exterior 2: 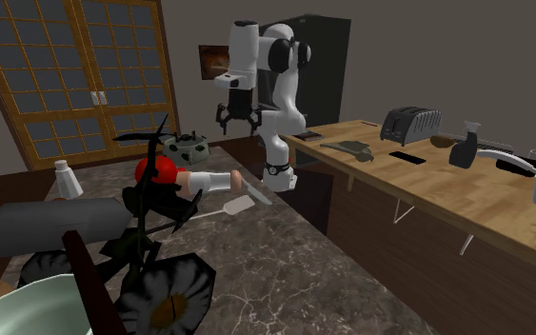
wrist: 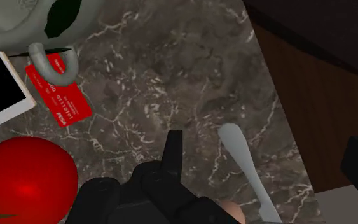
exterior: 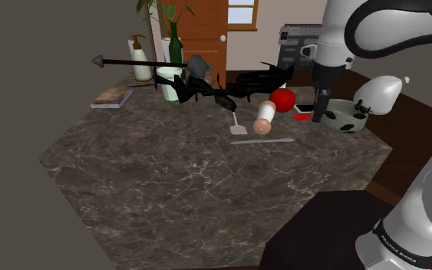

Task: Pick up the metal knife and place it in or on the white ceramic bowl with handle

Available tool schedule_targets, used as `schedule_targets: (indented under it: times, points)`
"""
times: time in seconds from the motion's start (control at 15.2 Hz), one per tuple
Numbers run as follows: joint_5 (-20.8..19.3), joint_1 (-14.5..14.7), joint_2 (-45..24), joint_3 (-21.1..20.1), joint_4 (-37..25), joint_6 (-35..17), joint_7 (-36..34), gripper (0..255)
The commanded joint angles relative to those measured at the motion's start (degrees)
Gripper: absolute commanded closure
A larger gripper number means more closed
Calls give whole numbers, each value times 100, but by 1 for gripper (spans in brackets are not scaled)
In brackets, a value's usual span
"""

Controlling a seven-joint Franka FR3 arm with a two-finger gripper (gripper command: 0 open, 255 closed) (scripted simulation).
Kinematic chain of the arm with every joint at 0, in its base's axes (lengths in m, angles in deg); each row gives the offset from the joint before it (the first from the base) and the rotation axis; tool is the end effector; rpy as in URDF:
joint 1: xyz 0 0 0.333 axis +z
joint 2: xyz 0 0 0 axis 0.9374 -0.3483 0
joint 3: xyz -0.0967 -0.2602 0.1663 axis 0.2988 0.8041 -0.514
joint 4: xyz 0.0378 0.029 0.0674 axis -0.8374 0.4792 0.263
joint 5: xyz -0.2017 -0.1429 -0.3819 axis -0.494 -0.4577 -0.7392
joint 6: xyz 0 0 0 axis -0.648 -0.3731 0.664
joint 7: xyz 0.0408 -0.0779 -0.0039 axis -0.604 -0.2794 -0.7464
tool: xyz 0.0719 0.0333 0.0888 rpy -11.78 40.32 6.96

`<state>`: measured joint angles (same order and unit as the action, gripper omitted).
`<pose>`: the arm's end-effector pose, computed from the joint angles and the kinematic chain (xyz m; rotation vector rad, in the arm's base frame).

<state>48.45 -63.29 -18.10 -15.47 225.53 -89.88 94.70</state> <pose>0.3926 0.0112 0.4972 2.9255 0.7420 -0.0405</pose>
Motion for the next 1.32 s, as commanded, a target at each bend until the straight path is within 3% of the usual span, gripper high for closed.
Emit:
schedule_targets:
  times: [0.0,0.4,0.92,1.25]
  points:
    - [-38,201,-67,192,280,-595,588,0]
    - [-5,862,-703,800,837,-2365,2302,0]
    - [-48,873,-1132,899,1153,-3121,2335,0]
    - [-48,873,-1132,899,1153,-3121,2335,0]
